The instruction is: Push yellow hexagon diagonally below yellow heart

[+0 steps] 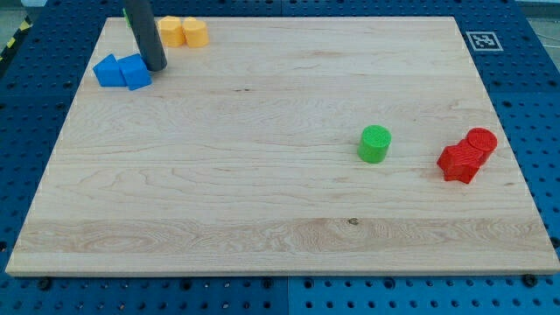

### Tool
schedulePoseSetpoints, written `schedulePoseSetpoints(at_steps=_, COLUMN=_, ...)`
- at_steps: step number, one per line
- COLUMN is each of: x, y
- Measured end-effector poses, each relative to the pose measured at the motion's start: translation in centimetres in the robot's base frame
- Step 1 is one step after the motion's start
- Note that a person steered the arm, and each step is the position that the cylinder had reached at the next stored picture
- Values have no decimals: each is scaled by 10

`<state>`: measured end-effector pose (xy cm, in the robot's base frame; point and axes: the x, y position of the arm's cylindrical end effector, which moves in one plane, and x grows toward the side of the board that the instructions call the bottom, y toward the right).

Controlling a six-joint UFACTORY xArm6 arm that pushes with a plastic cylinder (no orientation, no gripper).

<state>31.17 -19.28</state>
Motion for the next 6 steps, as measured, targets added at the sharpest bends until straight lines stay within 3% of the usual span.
schedulePoseSetpoints(at_steps=1, x=-5, y=-1)
schedulePoseSetpoints(at_steps=3, x=-91, y=-35)
schedulePoseSetpoints(at_steps=6, x=-82, y=-2)
